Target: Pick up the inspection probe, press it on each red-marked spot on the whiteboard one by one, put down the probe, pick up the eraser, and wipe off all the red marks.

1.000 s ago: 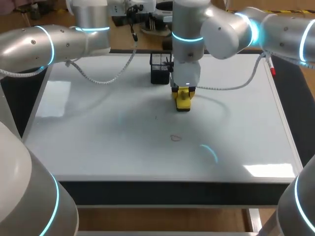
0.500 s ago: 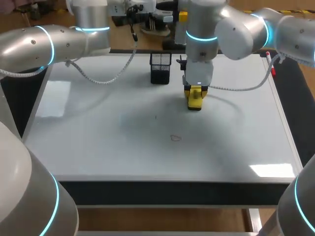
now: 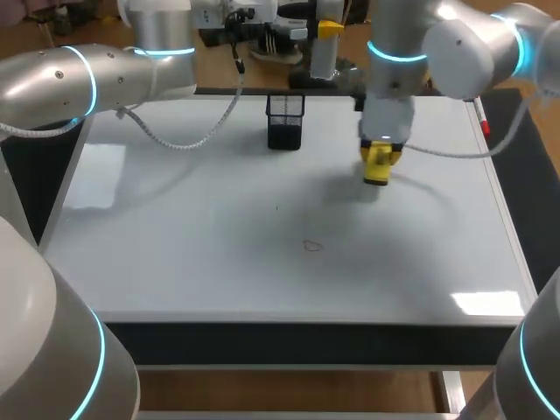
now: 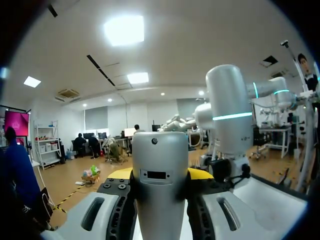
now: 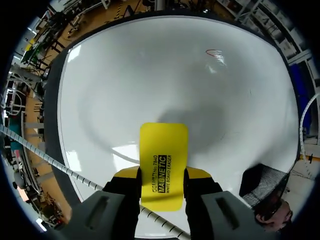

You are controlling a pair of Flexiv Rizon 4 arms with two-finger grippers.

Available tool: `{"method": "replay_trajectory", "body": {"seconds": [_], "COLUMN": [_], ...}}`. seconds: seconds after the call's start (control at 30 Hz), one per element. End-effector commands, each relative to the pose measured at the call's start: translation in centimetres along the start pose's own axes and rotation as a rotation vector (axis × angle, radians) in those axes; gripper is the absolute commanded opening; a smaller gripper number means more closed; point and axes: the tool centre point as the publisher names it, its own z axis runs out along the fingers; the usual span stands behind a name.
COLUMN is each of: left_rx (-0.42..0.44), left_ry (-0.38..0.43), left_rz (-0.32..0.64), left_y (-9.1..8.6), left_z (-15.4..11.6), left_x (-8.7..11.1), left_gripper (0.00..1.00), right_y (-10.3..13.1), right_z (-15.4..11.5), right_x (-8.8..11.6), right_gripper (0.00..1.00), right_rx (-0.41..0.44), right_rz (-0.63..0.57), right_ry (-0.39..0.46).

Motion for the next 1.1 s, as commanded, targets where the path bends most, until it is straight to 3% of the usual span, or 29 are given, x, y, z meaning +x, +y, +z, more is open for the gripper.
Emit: {"method": "replay_trajectory", "body": {"seconds": [0.03, 0.23, 0.5, 1.1], "left_rx": [0.001, 0.001, 0.001, 0.001], "left_ry": [0.003, 0.003, 0.003, 0.003], "left_rz": [0.0, 0.0, 0.0, 0.0], "left_y": [0.0, 0.0, 0.0, 0.0], "left_z": [0.0, 0.0, 0.0, 0.0], "left_x": [-0.1, -0.1, -0.1, -0.1], "left_gripper": [0.0, 0.0, 0.0, 0.0], "right_y": [0.0, 0.0, 0.1, -0.1], "right_z": [-0.7, -0.5, 0.4, 0.3], "right_x": [3.8, 7.3, 9.9, 10.7], "right_gripper": [0.0, 0.0, 0.0, 0.0], "right_rx": [0.011, 0.007, -0.014, -0.003], "right_rz": [0.035, 0.12, 0.185, 0.218], "right_ry": [-0.017, -0.012, -0.002, -0.032]}}
